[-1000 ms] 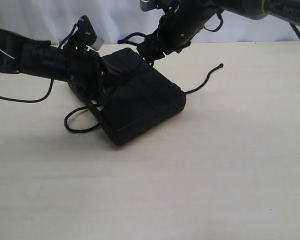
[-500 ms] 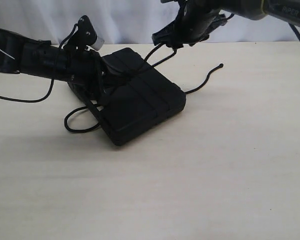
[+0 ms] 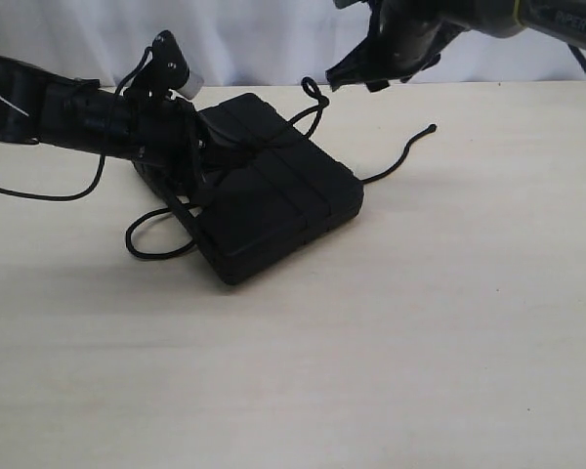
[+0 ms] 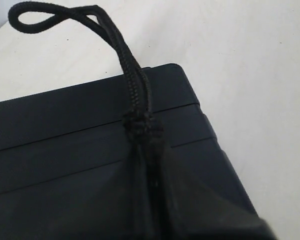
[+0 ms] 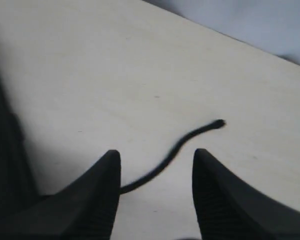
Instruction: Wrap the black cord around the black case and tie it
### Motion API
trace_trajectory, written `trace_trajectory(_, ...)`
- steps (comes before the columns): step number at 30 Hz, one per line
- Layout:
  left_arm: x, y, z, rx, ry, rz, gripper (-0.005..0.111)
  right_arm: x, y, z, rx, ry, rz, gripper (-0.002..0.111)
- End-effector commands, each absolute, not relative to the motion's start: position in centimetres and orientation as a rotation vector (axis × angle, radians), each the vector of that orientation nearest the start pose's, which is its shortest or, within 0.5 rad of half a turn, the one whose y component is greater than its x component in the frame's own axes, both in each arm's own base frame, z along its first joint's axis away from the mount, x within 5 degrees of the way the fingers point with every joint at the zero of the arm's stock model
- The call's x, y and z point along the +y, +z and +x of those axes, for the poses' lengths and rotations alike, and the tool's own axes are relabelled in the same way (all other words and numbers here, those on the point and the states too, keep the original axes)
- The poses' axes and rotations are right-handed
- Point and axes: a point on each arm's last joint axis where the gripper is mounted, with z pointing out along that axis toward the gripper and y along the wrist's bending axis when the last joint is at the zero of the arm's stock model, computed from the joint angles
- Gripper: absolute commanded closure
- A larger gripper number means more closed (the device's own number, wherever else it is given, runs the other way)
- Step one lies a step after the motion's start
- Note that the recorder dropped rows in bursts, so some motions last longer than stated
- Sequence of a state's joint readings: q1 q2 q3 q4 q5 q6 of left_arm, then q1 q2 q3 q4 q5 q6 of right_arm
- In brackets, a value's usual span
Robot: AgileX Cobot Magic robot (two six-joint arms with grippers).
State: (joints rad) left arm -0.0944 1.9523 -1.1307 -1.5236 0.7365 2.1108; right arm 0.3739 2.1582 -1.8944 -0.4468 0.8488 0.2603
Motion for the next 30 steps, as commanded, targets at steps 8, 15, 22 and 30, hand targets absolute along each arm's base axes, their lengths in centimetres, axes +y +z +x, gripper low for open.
trace_trajectory(8, -9.8, 17.4, 38.1, 1.87, -0.573, 1.08, 0.107, 17.6, 29.4, 46.3, 2.369, 0.15, -0.551, 0.065)
trace_trajectory(15, -9.8, 17.4, 38.1, 1.87, -0.573, 1.08, 0.107, 18.7, 26.6, 47.0, 2.401, 0.246, -0.621, 0.065)
trace_trajectory(22, -9.8, 17.4, 38.1, 1.87, -0.573, 1.08, 0.107, 18.9, 24.2, 47.8, 2.434, 0.239, -0.606, 0.066)
trace_trajectory(30, -9.7, 17.3, 38.3, 1.886, -0.541, 1.071, 0.107, 17.1, 24.6, 48.2, 2.503, 0.193, -0.325, 0.104)
